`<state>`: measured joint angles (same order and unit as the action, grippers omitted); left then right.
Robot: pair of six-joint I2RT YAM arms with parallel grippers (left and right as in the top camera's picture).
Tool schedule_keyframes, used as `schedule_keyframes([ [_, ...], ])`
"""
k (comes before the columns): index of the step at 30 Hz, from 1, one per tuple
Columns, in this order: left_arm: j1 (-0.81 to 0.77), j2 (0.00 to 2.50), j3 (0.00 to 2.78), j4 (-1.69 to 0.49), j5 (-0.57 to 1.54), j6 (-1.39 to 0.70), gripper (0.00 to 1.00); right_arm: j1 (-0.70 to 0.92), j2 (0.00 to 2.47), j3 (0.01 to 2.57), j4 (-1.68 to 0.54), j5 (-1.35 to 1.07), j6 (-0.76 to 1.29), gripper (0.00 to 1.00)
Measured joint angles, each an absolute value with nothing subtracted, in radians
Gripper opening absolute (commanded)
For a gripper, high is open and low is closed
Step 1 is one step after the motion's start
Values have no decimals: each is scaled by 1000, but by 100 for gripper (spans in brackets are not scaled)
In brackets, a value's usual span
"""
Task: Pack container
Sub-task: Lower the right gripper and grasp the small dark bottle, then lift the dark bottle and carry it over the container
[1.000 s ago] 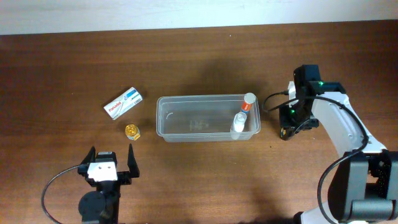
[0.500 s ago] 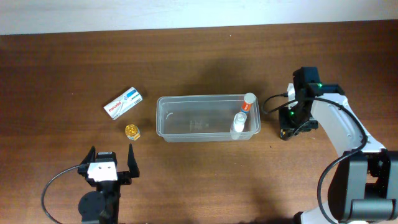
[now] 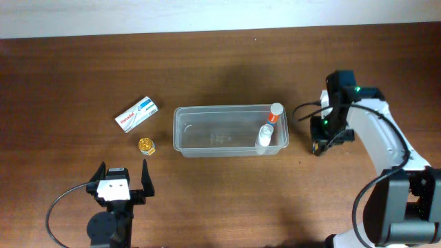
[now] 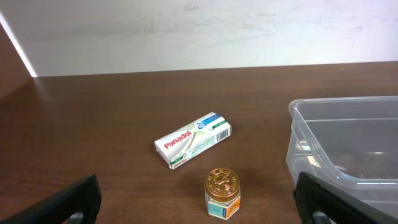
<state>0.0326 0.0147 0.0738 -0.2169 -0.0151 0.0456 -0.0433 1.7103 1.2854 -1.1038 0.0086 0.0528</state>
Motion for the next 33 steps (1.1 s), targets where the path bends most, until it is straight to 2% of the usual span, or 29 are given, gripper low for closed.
schedule_keyframes([
  [8,33,15,74,-217,-15,46,100,-43,1711,1763,-1411,-2,81,15],
  [15,33,15,74,-216,-15,46,99,14,1710,2055,-1556,-20,116,15],
  [33,33,15,73,-216,-15,46,99,476,1718,2098,-1455,-10,309,15],
])
